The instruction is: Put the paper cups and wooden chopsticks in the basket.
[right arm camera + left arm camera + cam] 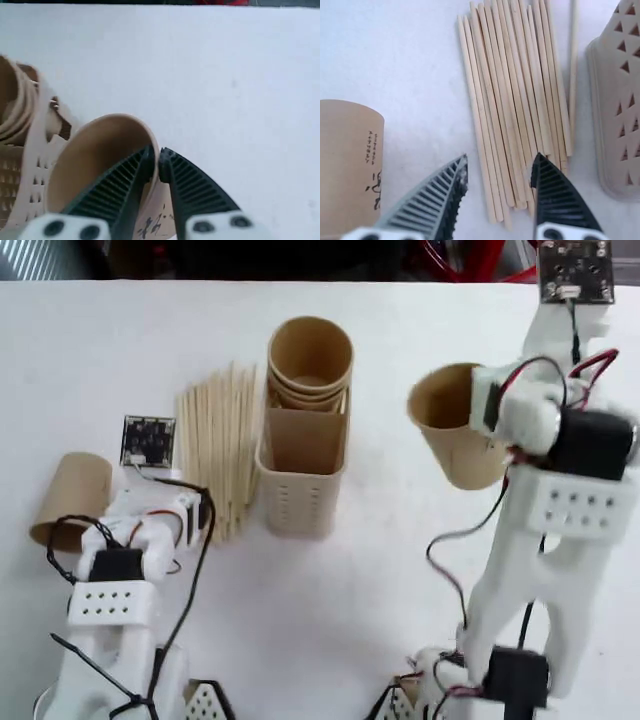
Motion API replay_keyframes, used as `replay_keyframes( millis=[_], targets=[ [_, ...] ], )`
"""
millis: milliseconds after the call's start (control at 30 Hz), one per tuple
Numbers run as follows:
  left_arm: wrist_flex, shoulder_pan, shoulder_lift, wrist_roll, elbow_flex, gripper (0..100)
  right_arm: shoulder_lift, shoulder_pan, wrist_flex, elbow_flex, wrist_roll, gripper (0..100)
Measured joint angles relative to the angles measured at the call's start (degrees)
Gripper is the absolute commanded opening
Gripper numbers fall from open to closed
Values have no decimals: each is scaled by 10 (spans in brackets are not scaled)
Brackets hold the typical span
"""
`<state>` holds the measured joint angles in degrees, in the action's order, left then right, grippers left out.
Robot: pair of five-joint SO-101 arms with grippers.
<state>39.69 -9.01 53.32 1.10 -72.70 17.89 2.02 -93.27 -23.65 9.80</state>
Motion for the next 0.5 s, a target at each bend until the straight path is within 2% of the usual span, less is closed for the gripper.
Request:
replay_keyframes(
  millis=[167, 500],
  targets=[
    [0, 0, 0, 0, 0, 214, 61, -68, 1, -2, -16, 16],
    [0, 0, 0, 0, 0, 214, 95, -83, 49, -4, -46, 16]
  ],
)
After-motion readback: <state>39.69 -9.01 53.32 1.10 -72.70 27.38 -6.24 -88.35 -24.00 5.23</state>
